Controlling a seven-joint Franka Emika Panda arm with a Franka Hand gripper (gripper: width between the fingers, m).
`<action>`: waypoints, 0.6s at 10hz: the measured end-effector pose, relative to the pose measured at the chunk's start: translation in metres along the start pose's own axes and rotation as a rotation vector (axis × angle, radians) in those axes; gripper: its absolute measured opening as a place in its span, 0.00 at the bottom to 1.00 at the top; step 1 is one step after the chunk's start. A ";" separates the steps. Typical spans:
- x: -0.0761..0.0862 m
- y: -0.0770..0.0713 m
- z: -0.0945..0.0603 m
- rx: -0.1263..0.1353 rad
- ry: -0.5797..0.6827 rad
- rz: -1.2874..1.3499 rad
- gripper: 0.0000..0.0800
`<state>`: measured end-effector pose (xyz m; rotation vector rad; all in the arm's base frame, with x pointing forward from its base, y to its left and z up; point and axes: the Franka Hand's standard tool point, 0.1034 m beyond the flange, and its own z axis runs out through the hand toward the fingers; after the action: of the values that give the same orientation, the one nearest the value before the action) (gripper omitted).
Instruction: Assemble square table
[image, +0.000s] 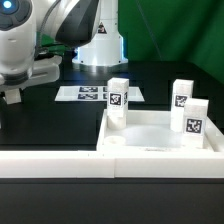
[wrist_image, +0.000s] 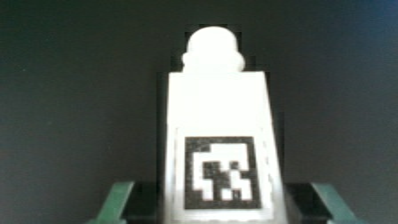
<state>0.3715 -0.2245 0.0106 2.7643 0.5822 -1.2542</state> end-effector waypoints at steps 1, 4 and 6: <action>0.000 0.000 0.000 0.000 0.000 0.000 0.36; 0.000 0.000 0.000 0.000 0.000 0.000 0.36; 0.005 -0.006 -0.018 -0.004 -0.008 -0.007 0.36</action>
Offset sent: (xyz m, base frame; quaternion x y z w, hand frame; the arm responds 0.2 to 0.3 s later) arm 0.0000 0.0000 0.0000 0.0000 0.0000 0.0000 1.0000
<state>0.3856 -0.2135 0.0197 2.7554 0.5940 -1.2629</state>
